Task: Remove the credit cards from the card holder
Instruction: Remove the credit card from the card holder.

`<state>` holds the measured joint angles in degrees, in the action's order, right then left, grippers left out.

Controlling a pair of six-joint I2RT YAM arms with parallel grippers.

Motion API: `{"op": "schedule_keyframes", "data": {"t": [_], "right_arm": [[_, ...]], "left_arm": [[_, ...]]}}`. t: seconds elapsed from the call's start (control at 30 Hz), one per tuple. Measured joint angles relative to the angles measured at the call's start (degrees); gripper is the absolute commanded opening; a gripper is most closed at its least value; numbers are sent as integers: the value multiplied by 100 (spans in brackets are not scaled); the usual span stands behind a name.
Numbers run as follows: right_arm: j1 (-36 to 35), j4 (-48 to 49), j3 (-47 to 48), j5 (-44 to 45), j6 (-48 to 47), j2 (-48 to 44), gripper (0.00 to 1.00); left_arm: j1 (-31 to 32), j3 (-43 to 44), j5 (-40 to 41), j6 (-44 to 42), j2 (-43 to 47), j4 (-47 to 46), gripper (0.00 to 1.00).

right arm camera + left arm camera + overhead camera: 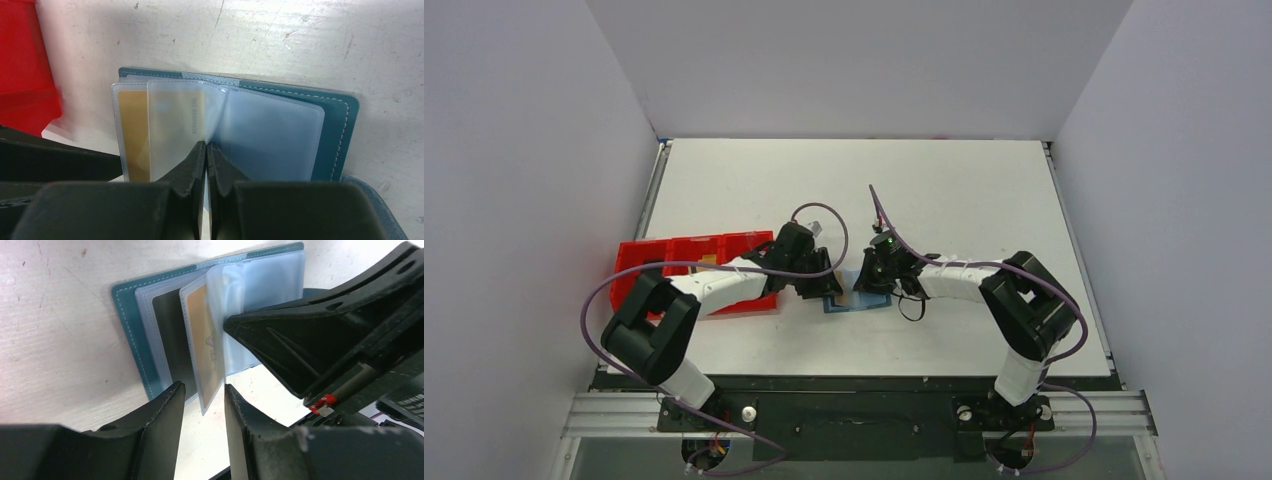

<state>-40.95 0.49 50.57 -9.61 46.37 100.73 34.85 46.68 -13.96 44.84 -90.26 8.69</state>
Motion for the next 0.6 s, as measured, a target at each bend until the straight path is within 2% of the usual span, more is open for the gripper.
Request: {"op": "schedule_keyframes", "data": {"t": [0.43, 0.6], "right_arm": [[76, 149, -81, -179, 17, 0, 0], [122, 223, -127, -273, 72, 0, 0]], "left_arm": [[199, 713, 212, -186, 118, 267, 31], [223, 769, 229, -212, -94, 269, 30]]}}
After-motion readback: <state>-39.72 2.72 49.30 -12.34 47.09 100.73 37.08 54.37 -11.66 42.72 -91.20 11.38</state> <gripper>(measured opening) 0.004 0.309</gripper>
